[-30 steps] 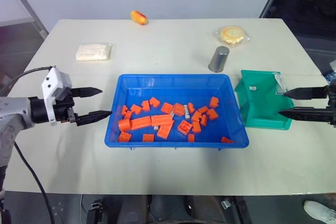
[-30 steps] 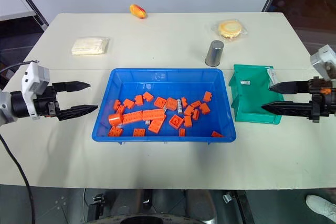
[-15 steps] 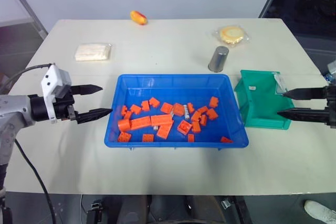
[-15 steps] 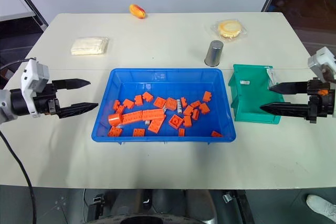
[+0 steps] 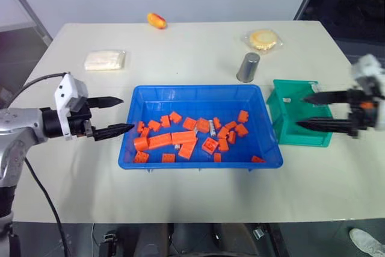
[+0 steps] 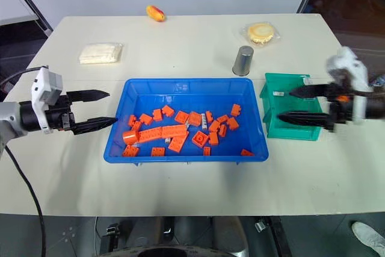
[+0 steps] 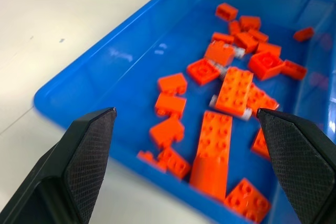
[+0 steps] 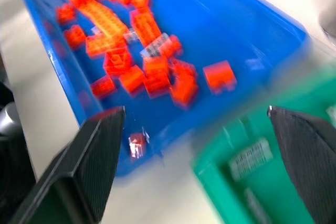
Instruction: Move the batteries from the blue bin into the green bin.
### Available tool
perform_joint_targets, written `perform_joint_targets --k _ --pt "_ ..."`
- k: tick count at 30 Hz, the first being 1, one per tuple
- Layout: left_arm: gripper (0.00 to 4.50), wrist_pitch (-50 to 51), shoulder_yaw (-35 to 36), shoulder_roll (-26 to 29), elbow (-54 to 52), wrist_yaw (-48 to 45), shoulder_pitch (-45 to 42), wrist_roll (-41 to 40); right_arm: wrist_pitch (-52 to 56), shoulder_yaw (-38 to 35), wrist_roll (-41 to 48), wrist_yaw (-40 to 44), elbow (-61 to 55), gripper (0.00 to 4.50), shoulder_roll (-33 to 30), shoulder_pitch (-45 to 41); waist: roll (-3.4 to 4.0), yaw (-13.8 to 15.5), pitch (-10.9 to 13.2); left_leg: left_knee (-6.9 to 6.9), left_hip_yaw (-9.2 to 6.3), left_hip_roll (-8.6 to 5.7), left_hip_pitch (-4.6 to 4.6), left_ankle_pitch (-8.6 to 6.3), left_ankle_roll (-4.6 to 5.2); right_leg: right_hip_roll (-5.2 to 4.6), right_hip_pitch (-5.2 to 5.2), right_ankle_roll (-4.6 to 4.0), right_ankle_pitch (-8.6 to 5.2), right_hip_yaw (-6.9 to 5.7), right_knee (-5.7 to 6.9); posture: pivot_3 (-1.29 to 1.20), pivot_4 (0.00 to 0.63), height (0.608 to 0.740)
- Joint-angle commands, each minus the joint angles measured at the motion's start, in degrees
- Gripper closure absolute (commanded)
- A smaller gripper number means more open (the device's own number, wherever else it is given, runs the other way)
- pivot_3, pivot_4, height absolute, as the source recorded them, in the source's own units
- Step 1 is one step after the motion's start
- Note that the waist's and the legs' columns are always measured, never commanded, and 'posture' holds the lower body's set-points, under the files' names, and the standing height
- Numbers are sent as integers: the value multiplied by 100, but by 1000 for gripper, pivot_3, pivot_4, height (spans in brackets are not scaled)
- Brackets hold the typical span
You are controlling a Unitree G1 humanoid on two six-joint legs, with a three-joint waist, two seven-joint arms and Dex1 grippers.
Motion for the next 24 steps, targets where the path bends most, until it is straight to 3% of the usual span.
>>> perform_joint_targets --k 1,8,16,24 --pt "0 38 74 28 -277 50 -5 -65 -153 770 -125 -80 -293 54 538 -712 1 18 1 0 -1 0 -1 0 0 0 -1 0 0 0 2 0 150 740" --pt "0 415 414 148 -859 184 366 -330 -286 1875 -341 -37 -148 54 1824 -1821 -5 42 2 19 -18 -4 -43 0 0 -3 -27 1 1 -6 11 0 150 740" --pt "0 586 743 159 -1420 397 782 -531 -1324 2983 -1750 -523 1328 54 3198 -2363 -11 31 -1 24 -23 -6 -43 0 0 -3 -27 0 1 -10 18 0 150 740" --pt "0 625 836 -36 -1737 780 957 -675 -1691 3391 -2465 -636 1659 54 3752 -2425 -11 32 -1 24 -26 -7 -46 0 -1 -3 -34 -1 1 -11 27 0 150 740"
